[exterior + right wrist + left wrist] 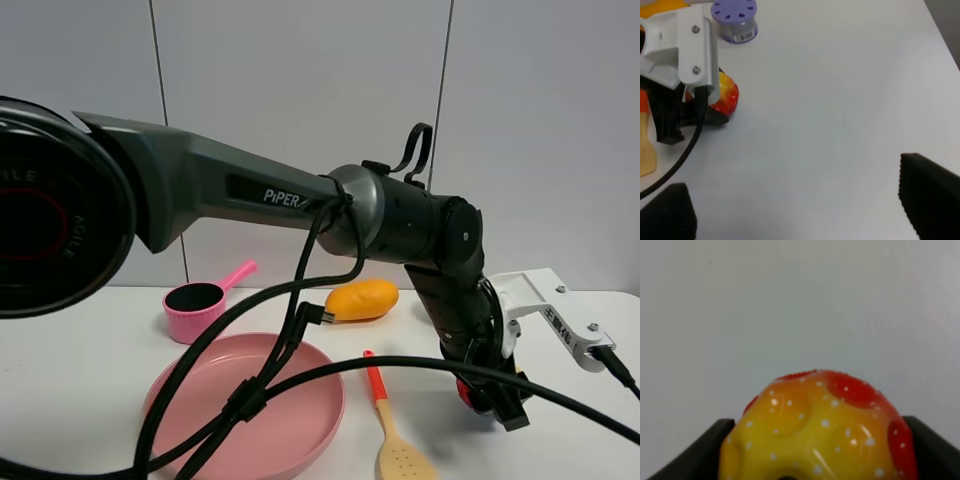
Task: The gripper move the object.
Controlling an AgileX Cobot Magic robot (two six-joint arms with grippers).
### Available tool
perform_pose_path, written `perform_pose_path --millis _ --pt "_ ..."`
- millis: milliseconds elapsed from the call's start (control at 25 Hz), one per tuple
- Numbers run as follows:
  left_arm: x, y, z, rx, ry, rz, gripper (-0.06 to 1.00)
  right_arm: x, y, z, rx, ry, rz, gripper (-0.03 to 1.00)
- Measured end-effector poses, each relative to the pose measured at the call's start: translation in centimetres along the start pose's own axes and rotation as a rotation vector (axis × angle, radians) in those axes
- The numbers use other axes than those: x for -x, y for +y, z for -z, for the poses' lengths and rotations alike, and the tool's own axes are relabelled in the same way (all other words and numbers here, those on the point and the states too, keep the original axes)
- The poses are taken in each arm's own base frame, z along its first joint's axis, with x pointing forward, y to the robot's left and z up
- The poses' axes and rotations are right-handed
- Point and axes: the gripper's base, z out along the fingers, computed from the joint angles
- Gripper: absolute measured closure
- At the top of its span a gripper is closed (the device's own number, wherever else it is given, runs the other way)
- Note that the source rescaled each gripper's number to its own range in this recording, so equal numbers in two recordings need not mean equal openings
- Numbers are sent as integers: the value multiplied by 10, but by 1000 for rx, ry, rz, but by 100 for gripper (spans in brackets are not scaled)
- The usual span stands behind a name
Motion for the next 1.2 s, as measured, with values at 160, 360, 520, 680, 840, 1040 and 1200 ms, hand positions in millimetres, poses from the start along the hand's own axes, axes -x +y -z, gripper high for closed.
perform_pose_path --millis 160,360,520,680,840,1040,1200 --pt "-5 -2 -7 -8 13 -10 92 0 0 0 0 0 0 -3" --pt "-6 -2 -9 -7 10 -22 91 0 0 0 0 0 0 -3" --pt "-6 -2 -9 -5 10 -33 69 0 0 0 0 0 0 -3" --pt "-3 -1 -2 -14 21 -19 63 0 0 0 0 0 0 -3" --pt "10 4 19 2 2 19 51 0 0 0 0 0 0 -3" --pt "33 9 73 -48 53 76 47 0 0 0 0 0 0 -3" --pt "47 12 138 -104 124 158 47 0 0 0 0 0 -4 -3"
